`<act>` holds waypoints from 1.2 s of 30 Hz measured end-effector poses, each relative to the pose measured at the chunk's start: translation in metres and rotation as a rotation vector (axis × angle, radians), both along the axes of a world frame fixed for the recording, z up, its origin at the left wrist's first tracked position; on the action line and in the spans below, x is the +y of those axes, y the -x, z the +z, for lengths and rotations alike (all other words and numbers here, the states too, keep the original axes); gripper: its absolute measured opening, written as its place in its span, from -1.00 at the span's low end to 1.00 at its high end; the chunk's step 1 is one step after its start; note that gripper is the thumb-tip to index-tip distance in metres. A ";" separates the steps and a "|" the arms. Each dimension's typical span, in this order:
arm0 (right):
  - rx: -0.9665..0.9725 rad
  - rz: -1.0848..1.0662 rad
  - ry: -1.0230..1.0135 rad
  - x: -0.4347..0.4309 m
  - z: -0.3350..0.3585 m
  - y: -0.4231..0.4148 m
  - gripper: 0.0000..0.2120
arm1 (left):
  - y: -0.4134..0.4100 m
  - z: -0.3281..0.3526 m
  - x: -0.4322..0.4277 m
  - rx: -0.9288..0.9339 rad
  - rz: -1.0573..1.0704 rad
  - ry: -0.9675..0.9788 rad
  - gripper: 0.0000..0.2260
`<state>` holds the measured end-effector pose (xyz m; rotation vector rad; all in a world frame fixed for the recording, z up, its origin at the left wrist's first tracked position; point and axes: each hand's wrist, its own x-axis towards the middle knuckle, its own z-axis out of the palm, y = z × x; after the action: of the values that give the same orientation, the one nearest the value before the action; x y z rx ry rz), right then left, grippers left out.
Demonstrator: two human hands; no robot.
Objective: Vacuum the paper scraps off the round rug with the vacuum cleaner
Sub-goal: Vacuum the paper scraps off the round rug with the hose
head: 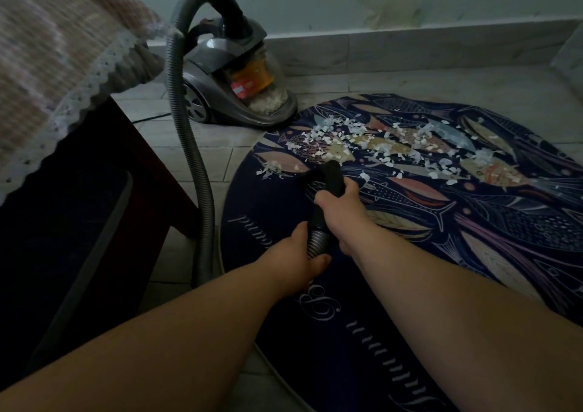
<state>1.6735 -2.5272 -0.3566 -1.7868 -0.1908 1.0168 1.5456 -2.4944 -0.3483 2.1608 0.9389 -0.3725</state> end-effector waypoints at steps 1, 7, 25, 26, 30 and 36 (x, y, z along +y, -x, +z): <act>0.004 0.007 0.002 0.001 0.000 -0.001 -0.30 | -0.001 0.000 0.001 -0.005 0.005 0.001 -0.32; 0.036 0.076 0.014 0.025 0.006 -0.001 -0.25 | 0.005 0.000 0.013 -0.060 0.115 0.052 -0.39; -0.001 0.013 0.033 0.035 0.009 -0.005 -0.31 | -0.003 0.006 0.020 -0.090 0.131 0.128 -0.36; -0.015 -0.009 0.040 0.034 0.009 -0.009 -0.31 | -0.007 0.006 0.020 -0.083 0.116 0.128 -0.33; -0.012 -0.054 0.027 0.028 0.004 -0.022 -0.32 | -0.020 0.005 0.019 -0.084 0.066 0.130 -0.32; -0.013 -0.024 0.019 0.032 -0.001 -0.022 -0.29 | -0.019 0.000 0.023 -0.069 0.087 0.125 -0.32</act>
<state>1.6954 -2.4951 -0.3572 -1.8095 -0.1674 0.9933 1.5643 -2.4713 -0.3484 2.0002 0.9422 -0.3038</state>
